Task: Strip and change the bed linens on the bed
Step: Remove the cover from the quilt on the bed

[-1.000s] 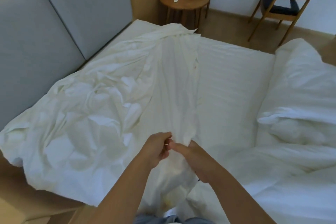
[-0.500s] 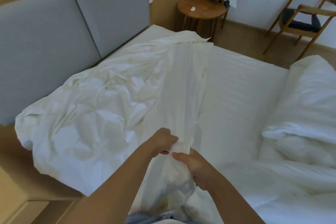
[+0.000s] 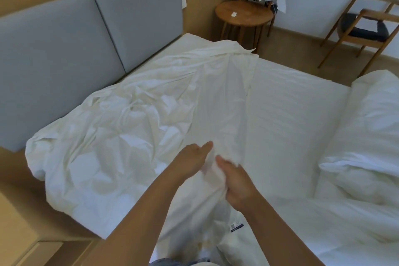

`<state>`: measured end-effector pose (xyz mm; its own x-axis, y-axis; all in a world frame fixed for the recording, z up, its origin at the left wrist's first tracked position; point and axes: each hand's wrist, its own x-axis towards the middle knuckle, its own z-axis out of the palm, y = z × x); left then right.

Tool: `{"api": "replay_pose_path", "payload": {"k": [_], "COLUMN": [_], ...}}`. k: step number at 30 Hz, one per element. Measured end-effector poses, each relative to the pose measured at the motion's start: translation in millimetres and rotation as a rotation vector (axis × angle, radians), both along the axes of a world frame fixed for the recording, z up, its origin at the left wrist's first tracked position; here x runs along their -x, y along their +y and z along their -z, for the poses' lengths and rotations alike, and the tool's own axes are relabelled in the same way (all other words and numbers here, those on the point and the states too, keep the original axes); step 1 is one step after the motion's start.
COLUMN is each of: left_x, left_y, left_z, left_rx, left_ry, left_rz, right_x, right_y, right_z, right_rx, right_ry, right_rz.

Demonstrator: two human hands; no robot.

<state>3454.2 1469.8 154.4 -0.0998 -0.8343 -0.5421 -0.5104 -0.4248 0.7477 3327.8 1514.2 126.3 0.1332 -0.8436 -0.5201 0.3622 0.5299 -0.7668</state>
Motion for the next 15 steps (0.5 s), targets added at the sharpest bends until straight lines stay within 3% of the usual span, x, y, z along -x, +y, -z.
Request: {"api": "replay_pose_path", "payload": {"k": [2, 3, 5, 7, 9, 12, 15], "left_x": [-9, -12, -12, -4, 5, 16, 26], "left_y": [6, 8, 12, 15, 14, 6, 6], "left_z": [10, 16, 30, 40, 37, 14, -18], "left_rx": [-0.281, -0.392, -0.556, -0.591, -0.488, -0.116, 0.196], "left_ry": [0.068, 0.119, 0.282, 0.375, 0.346, 0.346, 0.386], "left_rz": [-0.063, -0.084, -0.142, -0.191, -0.220, -0.248, -0.045], "right_x": [10, 13, 13, 7, 4, 4, 7], "right_y": [-3, -4, 0, 9, 16, 25, 25], "right_z": [0, 0, 2, 5, 10, 12, 17], "right_rx": [-0.084, -0.097, -0.127, -0.139, -0.131, -0.105, -0.004], "right_ry": [-0.364, -0.426, -0.420, -0.324, -0.260, -0.137, 0.014], "right_rz": [0.117, 0.105, 0.001, -0.055, -0.075, -0.161, -0.223]}}
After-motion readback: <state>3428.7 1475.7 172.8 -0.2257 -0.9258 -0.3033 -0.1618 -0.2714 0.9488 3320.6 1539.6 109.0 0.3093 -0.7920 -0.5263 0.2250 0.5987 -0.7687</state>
